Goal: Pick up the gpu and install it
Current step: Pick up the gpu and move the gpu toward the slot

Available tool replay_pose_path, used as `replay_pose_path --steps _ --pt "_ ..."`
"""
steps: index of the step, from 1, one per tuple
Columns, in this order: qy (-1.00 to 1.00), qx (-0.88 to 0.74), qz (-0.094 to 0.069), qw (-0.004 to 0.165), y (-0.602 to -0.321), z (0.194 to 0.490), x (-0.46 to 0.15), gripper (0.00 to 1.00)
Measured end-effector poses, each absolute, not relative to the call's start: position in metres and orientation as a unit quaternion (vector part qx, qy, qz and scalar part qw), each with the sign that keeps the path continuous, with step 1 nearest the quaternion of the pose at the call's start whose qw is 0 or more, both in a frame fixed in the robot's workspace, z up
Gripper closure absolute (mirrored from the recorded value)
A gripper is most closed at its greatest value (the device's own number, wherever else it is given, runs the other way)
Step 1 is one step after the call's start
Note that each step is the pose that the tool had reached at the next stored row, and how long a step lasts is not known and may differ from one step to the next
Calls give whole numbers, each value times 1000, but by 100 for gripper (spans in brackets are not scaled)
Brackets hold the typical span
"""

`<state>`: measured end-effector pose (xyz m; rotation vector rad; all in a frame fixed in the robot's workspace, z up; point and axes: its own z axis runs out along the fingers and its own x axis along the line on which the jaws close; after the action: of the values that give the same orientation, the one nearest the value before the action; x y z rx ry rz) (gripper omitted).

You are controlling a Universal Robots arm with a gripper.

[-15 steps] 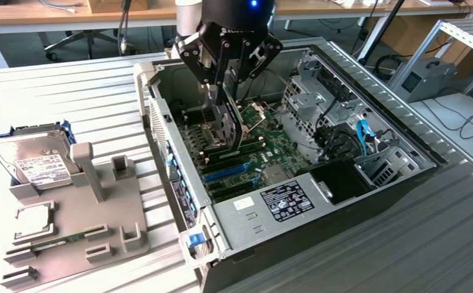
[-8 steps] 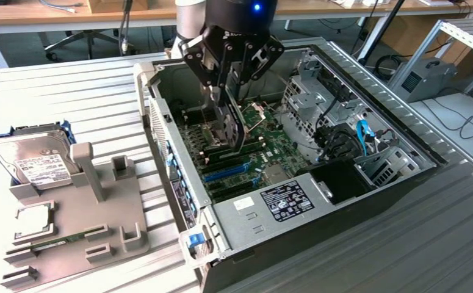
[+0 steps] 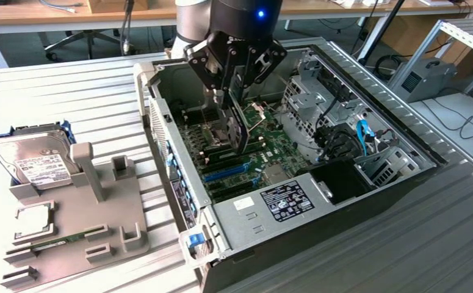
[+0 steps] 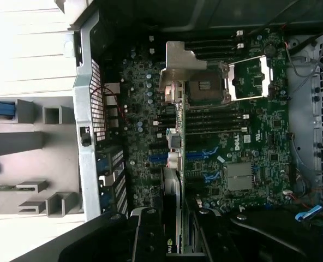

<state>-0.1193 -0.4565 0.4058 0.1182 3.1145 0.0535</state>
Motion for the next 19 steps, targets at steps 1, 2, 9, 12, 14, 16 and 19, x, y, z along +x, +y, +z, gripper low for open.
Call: replay_pose_path --steps 1,2,9,12,14,16,19 --pt "999 38 17 12 -457 405 -119 74" --pt "999 38 17 12 -457 404 -118 74" --pt "999 38 17 12 -457 400 -113 74" --pt "999 38 17 12 -457 398 -110 74" --pt "999 38 17 12 -457 397 -109 74" --pt "999 38 17 12 -457 395 -108 74" --pt "999 38 17 12 -457 394 -106 74"
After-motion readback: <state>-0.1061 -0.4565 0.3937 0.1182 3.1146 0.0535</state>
